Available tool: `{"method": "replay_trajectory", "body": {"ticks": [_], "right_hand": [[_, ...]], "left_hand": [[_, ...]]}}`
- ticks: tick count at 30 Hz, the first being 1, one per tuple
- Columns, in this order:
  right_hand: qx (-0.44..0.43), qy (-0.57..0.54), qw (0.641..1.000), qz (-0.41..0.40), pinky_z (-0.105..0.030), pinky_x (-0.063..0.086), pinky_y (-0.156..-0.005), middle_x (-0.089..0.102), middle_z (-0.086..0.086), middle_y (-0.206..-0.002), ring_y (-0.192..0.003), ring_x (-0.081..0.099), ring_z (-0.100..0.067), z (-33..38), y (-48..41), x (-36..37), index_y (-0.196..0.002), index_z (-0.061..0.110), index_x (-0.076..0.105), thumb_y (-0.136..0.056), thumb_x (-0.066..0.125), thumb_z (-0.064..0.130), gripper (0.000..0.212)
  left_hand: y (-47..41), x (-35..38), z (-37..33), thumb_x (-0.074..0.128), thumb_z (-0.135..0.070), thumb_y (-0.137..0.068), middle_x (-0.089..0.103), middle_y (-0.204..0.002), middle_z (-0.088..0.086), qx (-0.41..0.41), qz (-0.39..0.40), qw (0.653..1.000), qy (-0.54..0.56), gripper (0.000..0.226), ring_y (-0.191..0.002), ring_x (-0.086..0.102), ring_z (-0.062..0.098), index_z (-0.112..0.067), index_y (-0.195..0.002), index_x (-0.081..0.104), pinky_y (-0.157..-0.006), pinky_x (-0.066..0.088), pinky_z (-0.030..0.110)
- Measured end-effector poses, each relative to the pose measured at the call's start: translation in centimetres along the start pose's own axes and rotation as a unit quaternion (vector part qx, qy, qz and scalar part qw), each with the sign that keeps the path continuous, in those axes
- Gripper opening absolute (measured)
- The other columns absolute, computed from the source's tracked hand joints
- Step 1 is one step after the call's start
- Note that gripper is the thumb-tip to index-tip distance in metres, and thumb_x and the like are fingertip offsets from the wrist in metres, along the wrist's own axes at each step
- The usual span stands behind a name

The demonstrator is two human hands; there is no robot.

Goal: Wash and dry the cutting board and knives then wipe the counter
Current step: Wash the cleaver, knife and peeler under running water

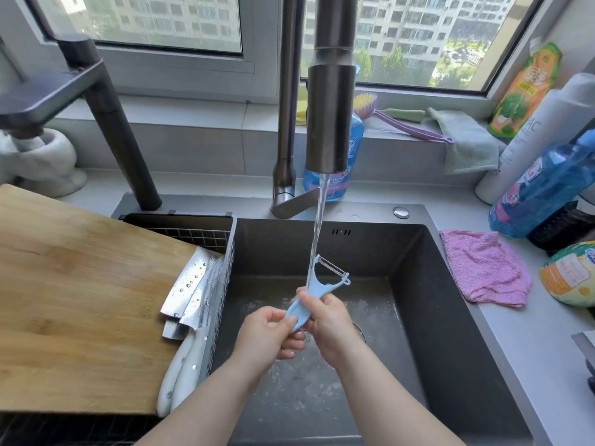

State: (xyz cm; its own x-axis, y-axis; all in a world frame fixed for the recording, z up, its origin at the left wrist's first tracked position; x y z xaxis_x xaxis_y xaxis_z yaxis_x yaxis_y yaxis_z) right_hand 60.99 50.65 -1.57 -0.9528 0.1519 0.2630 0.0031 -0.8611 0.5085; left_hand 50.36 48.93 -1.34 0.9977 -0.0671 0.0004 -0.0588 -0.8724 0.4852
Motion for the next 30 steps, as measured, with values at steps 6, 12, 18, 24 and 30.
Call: {"method": "replay_trajectory", "body": {"ticks": [6, 12, 18, 24, 30], "right_hand": [[0.023, 0.02, 0.999, 0.035, -0.02, 0.046, -0.052, 0.053, -0.009, -0.076, -0.06, 0.053, -0.015, 0.0, -0.5, 0.0, -0.093, 0.006, 0.051, -0.094, 0.043, 0.005, 0.008], [0.063, 0.048, 0.997, -0.023, -0.021, 0.046, -0.052, 0.063, -0.009, -0.075, -0.058, 0.058, -0.015, -0.3, -0.7, 0.0, -0.089, 0.007, 0.057, -0.098, 0.039, 0.021, 0.025], [0.041, 0.097, 0.992, -0.064, -0.017, 0.031, -0.049, 0.055, 0.004, -0.054, -0.035, 0.042, 0.0, -0.9, -0.4, 0.1, -0.082, 0.01, 0.055, -0.093, 0.048, 0.011, 0.013], [0.054, 0.079, 0.991, -0.097, -0.022, 0.033, -0.053, 0.057, -0.002, -0.06, -0.041, 0.046, -0.006, -1.1, 0.2, 0.4, -0.075, 0.011, 0.057, -0.098, 0.038, 0.019, 0.03], [0.036, 0.113, 0.993, -0.014, -0.019, 0.038, -0.057, 0.06, -0.003, -0.075, -0.058, 0.048, -0.01, -1.0, 1.1, 1.2, -0.085, 0.013, 0.057, -0.095, 0.047, 0.017, 0.014]], "left_hand": [[-0.5, 0.1, -0.2, 0.051, -0.012, -0.093, 0.064, -0.063, 0.005, -0.007, -0.003, 1.0, 0.003, 0.01, -0.044, 0.06, 0.005, -0.005, -0.088, 0.056, -0.045, 0.047, 0.017], [-0.6, -0.1, 0.1, 0.052, -0.011, -0.092, 0.065, -0.061, 0.002, -0.012, -0.012, 1.0, 0.008, 0.01, -0.046, 0.061, 0.004, -0.009, -0.083, 0.055, -0.047, 0.049, 0.016], [-0.6, -0.9, 0.5, 0.056, -0.01, -0.089, 0.066, -0.067, 0.003, -0.019, -0.027, 0.999, -0.008, 0.006, -0.05, 0.061, 0.005, -0.01, -0.083, 0.054, -0.048, 0.047, 0.017], [0.4, -1.1, 0.6, 0.052, -0.017, -0.093, 0.067, -0.083, 0.003, -0.046, 0.026, 0.998, 0.015, 0.01, -0.061, 0.066, 0.006, -0.011, -0.091, 0.059, -0.052, 0.051, 0.017], [1.4, -2.4, 0.7, 0.056, -0.011, -0.09, 0.067, -0.071, 0.001, -0.023, -0.01, 0.999, 0.023, 0.013, -0.054, 0.064, 0.002, -0.011, -0.079, 0.063, -0.05, 0.05, 0.015]]}}
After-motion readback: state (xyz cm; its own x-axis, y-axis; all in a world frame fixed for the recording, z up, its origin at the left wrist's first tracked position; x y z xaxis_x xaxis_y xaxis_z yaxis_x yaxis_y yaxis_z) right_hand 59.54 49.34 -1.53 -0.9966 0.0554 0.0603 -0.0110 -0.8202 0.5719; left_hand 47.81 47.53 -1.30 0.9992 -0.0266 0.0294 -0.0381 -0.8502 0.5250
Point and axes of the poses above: each hand's wrist, its own y-axis away from the middle knuckle, its own x-axis out of the palm, z = x × y, the point moved 2 cm from there along -y, towards the middle knuckle
